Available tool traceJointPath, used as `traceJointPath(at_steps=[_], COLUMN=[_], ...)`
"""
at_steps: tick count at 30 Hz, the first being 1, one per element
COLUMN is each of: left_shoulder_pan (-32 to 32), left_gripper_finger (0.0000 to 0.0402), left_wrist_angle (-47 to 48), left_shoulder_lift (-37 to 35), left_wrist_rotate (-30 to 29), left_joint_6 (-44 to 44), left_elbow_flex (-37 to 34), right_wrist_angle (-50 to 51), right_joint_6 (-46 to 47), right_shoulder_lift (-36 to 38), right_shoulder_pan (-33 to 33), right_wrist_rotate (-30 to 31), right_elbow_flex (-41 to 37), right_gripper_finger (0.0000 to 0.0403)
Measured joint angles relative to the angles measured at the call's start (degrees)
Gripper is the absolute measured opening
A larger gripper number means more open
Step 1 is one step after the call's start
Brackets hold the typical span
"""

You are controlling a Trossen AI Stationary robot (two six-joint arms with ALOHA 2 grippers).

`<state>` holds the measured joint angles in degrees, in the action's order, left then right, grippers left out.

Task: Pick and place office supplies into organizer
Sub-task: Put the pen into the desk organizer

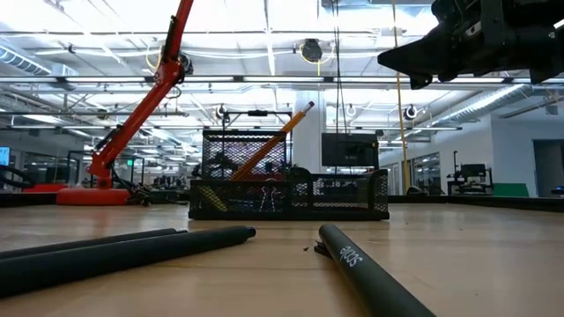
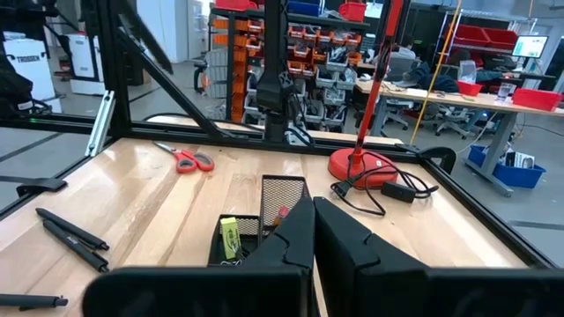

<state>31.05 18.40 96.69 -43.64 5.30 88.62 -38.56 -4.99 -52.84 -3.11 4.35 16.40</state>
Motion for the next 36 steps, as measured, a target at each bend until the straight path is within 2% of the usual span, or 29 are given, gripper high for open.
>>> traceJointPath(at_steps=[2, 7, 10, 15, 20, 25, 36], left_shoulder_pan=[-2.61, -8.76, -13.38, -20.65, -24.92, -26.54, -28.2], left_gripper_finger=[0.0022, 0.0012, 0.0015, 0.0021, 0.0008, 0.0019, 0.0015], left_wrist_angle=[-1.73, -9.97, -19.02, -29.2, -38.36, -47.87, -48.95], left_shoulder_lift=[0.11, -1.65, -4.82, -9.02, -10.83, -9.95, -9.63], left_wrist_rotate=[5.78, 13.46, 20.78, 28.7, 32.27, 34.88, 34.26], left_joint_6=[3.31, 9.34, 8.6, 4.12, -0.7, -2.91, -7.69], left_elbow_flex=[-0.26, -8.29, -14.7, -27.49, -37.54, -44.46, -50.71], right_wrist_angle=[0.01, 0.11, 0.25, 0.58, 0.51, 1.11, 0.3], right_joint_6=[0.12, 0.25, 0.17, -0.02, -0.01, 0.01, 1.11], right_shoulder_lift=[-0.01, 0.0, -0.02, -0.02, -0.02, -0.02, -0.72], right_shoulder_pan=[0.0, 0.0, 0.01, 0.0, 0.0, 0.0, 0.0], right_wrist_rotate=[-0.03, -0.1, -0.08, -0.12, -0.1, -0.05, -0.01], right_elbow_flex=[0.0, 0.0, 0.0, -0.02, -0.02, -0.02, -0.02], right_gripper_finger=[0.0, 0.0, 0.0, 0.0, 0.0, 0.0, 0.0])
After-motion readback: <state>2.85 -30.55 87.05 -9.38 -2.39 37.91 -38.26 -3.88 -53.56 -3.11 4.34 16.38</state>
